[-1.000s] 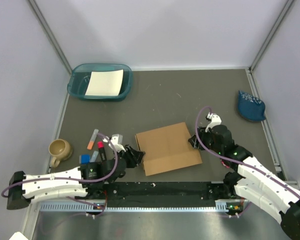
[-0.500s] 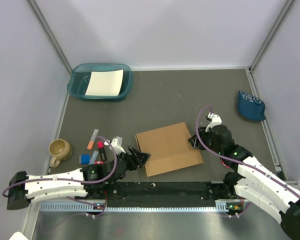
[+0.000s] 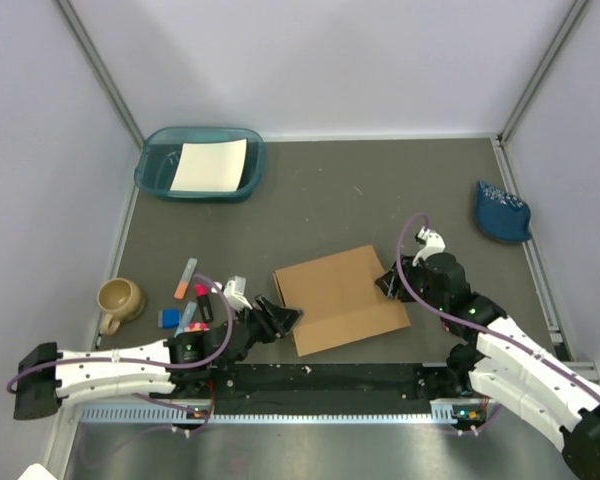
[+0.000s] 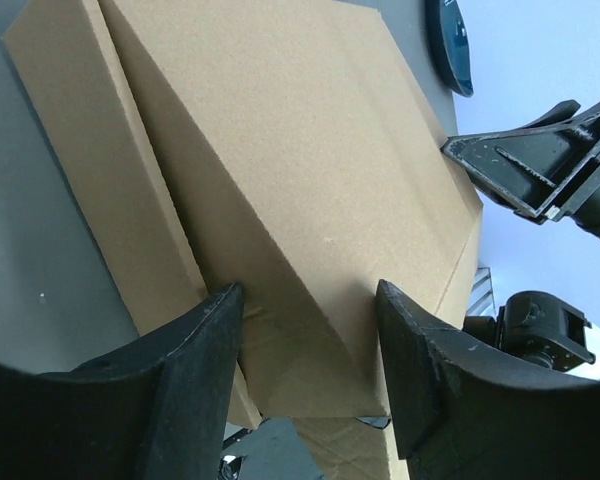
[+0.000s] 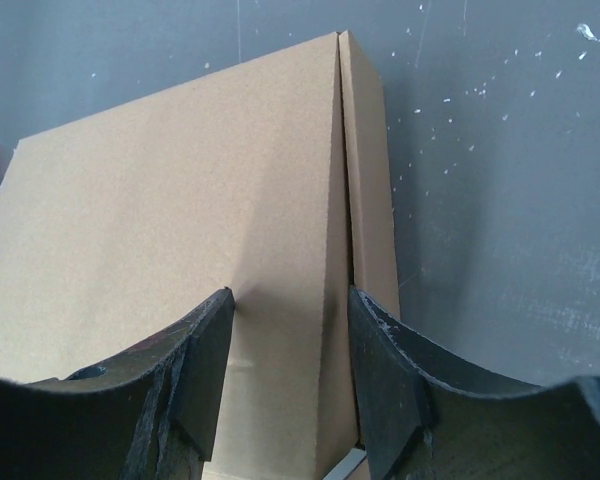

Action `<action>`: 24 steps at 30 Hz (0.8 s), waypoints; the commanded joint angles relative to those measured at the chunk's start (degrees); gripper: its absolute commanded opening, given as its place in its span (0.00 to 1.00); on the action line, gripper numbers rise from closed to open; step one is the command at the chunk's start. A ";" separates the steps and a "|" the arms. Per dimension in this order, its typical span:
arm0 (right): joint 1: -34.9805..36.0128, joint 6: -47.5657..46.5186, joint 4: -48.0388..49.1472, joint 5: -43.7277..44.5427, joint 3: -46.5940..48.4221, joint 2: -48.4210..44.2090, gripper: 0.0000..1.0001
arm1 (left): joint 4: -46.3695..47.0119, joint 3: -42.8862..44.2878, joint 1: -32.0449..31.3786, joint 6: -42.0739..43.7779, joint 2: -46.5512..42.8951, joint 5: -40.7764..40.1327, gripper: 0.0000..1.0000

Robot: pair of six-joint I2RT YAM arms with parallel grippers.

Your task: Fold the paper box

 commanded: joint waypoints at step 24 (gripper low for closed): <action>0.57 4.56 5.70 1.50 -1.09 1.46 0.53 | 13.16 17.13 33.40 18.65 30.59 27.78 0.65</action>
